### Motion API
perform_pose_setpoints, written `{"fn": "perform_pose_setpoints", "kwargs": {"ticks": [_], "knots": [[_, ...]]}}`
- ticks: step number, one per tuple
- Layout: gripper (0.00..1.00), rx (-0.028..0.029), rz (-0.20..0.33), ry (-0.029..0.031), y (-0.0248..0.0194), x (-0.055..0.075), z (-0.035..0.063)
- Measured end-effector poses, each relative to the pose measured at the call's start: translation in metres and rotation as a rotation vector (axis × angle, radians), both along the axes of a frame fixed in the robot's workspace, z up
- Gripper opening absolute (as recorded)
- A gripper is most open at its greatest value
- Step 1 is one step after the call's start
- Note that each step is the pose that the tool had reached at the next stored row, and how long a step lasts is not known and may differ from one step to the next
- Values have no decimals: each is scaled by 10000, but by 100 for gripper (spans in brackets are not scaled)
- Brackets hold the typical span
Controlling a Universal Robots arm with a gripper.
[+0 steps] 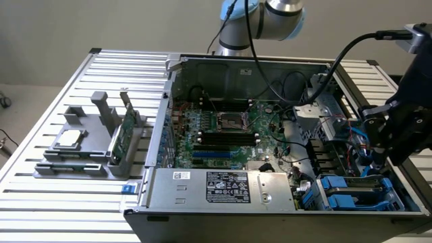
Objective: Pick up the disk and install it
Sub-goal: 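Insert the first disk wire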
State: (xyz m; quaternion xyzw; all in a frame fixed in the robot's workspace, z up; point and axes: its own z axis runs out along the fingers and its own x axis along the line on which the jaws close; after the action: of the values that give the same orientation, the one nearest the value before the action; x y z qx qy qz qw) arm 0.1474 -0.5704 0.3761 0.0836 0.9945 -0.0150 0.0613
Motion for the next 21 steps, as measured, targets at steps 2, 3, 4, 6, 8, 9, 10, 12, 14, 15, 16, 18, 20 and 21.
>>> {"fn": "perform_pose_setpoints", "kwargs": {"ticks": [2, 3, 4, 6, 8, 9, 10, 12, 14, 15, 16, 18, 20, 21], "knots": [[31, 38, -179, -21, 0, -1, -3], [31, 57, -267, -33, 0, -1, -5], [31, 78, -359, -47, 0, -1, -6], [31, 112, -515, -84, 0, -1, -7], [31, 135, -648, -136, -1, -1, -7], [31, 145, -711, -160, -1, -1, -8], [31, 154, -772, -180, -1, 0, -9], [31, 170, -904, -212, 0, 0, -11], [31, 183, -1022, -229, 2, 0, -17], [31, 189, -1066, -237, 4, 0, -21], [31, 193, -1105, -243, 8, -1, -27], [31, 198, -1148, -251, 29, 0, -47], [31, 201, -1166, -257, 63, 0, -67], [31, 200, -1173, -261, 80, 0, -76]]}}
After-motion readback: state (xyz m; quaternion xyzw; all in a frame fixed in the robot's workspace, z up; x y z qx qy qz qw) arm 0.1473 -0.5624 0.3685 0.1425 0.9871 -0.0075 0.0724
